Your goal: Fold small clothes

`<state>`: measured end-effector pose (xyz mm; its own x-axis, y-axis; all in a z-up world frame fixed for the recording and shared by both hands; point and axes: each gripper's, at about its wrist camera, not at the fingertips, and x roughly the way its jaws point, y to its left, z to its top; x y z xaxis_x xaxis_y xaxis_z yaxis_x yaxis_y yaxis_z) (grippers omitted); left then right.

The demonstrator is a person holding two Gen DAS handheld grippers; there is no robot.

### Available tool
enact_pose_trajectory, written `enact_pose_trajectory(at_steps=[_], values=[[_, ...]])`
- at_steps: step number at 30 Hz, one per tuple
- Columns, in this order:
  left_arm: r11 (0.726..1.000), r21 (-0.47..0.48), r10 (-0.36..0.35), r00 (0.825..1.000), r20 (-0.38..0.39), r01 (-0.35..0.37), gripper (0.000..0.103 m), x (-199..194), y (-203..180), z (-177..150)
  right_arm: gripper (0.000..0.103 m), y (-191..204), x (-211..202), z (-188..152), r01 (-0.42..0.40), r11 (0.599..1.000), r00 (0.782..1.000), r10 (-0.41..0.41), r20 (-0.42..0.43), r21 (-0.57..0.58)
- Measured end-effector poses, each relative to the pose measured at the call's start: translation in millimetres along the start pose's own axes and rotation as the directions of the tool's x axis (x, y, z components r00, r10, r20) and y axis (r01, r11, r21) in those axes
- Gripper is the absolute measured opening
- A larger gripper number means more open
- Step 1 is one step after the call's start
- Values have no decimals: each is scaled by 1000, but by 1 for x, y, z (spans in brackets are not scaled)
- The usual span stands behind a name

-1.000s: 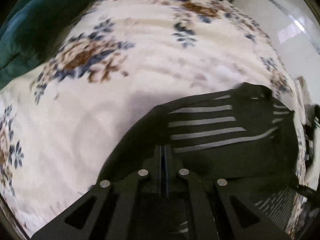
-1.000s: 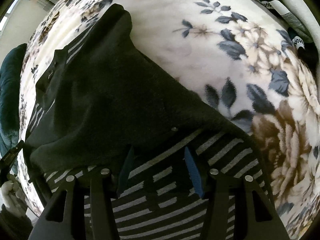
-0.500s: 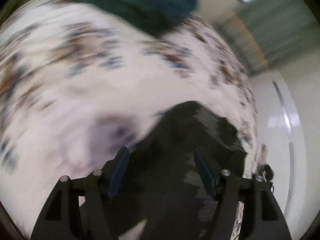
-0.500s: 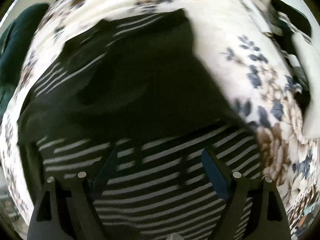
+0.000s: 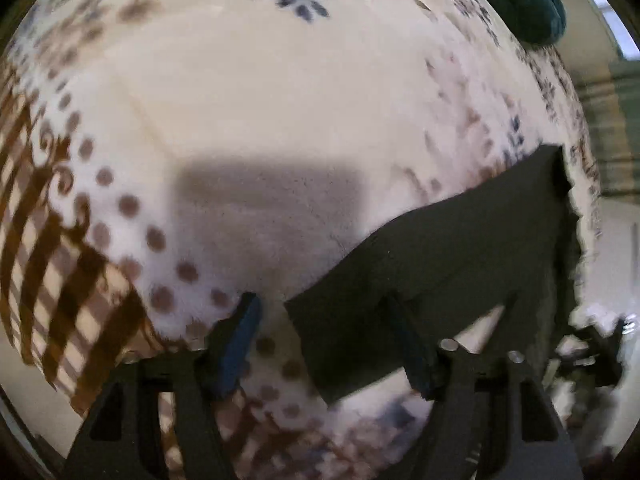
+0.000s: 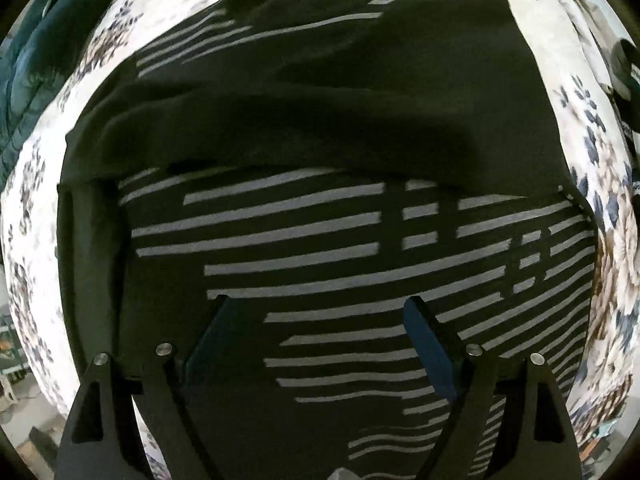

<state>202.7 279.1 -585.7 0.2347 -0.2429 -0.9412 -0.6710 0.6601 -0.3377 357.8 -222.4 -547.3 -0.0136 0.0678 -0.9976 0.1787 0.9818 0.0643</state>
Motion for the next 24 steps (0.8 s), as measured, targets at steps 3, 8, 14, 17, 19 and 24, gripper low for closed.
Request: enact_pose_trajectory(at_steps=[3,8,14,17,19,24], values=[[999,28,-31,998,47,30,4,-8,-7,6,88,22,-3,-6,20,998,1000,-21,-6,-59],[994,-27,-104,980,171,110,4,-45,16,37,88,72,-16,-30,26,978,1000,-26,4,-209],[995,-66,-64,986,155,75,48,-53,45,49,88,173,-9,-86,-36,880,999,22,-35,-475],[993,-120,31,975,220,-5,55,-71,66,32,88,251,-4,-140,-47,731,999,49,-16,-680],[981,-166,142,958,251,-102,55,-77,82,22,88,301,0,-179,-32,622,999,53,2,-782],[952,-242,246,940,235,-188,55,-79,114,3,88,417,28,-245,-40,437,998,68,-12,-898]])
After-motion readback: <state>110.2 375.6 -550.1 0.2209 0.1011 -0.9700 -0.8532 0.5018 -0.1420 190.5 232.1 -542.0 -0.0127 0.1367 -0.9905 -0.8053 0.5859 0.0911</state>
